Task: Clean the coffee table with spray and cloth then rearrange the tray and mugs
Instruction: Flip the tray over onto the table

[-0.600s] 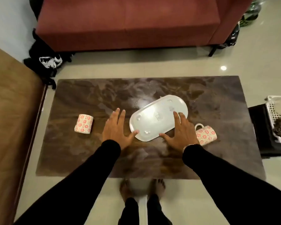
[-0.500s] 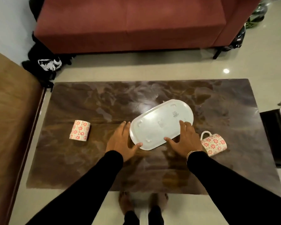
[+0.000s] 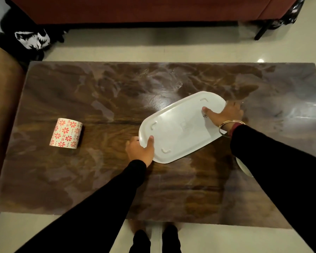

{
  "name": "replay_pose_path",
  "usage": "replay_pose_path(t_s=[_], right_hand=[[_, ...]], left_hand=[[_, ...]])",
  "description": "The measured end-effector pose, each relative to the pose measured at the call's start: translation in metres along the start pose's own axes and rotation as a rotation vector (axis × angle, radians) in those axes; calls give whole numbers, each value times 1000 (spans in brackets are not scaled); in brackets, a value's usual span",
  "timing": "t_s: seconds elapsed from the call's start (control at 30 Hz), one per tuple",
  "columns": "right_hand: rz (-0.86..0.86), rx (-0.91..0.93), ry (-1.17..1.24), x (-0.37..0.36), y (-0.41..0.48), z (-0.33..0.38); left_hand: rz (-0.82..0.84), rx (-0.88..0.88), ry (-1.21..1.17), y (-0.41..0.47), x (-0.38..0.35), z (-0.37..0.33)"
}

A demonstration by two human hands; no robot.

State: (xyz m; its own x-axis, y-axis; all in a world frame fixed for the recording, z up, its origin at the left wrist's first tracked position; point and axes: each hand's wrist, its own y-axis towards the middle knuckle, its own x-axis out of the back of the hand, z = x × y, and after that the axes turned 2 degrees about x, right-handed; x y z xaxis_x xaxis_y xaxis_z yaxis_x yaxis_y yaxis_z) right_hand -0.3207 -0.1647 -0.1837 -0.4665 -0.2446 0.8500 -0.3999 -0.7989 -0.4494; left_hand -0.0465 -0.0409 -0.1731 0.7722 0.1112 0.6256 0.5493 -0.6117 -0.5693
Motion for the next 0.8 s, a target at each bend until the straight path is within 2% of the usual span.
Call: replay_pose_path(t_s=[0.13, 0.2, 0.27, 0.33, 0.4, 0.43, 0.47, 0.5, 0.57, 0.7, 0.8], right_hand=[[-9, -130, 188, -8, -11, 11], [-66, -191, 448, -10, -22, 21], [-170, -196, 822, -10, -37, 30], [-214, -181, 1303, -4, -57, 36], [-116, -198, 1767, 0, -72, 28], [-31, -214, 1906, 1, -78, 20], [73, -223, 1941, 0, -85, 11], [164, -220, 1896, -5, -88, 1], [255, -163, 1655, -14, -97, -14], [130, -4, 1209, -37, -98, -33], [-37, 183, 809, -56, -90, -42]], left_hand=[[-24, 191, -72, 5, -3, -15], [-59, 253, -97, 11, 4, -21], [-182, 231, -220, 11, 16, -31], [-267, 126, -562, 9, 33, -39], [-177, 100, -1014, 6, 52, -36], [-104, 127, -1149, 7, 59, -29], [-44, 141, -1193, 7, 64, -19], [-14, 152, -1183, 7, 67, -9], [-64, 119, -1040, 7, 70, 15], [-46, -40, -701, 7, 74, 51], [-53, -138, -411, 16, 69, 65]])
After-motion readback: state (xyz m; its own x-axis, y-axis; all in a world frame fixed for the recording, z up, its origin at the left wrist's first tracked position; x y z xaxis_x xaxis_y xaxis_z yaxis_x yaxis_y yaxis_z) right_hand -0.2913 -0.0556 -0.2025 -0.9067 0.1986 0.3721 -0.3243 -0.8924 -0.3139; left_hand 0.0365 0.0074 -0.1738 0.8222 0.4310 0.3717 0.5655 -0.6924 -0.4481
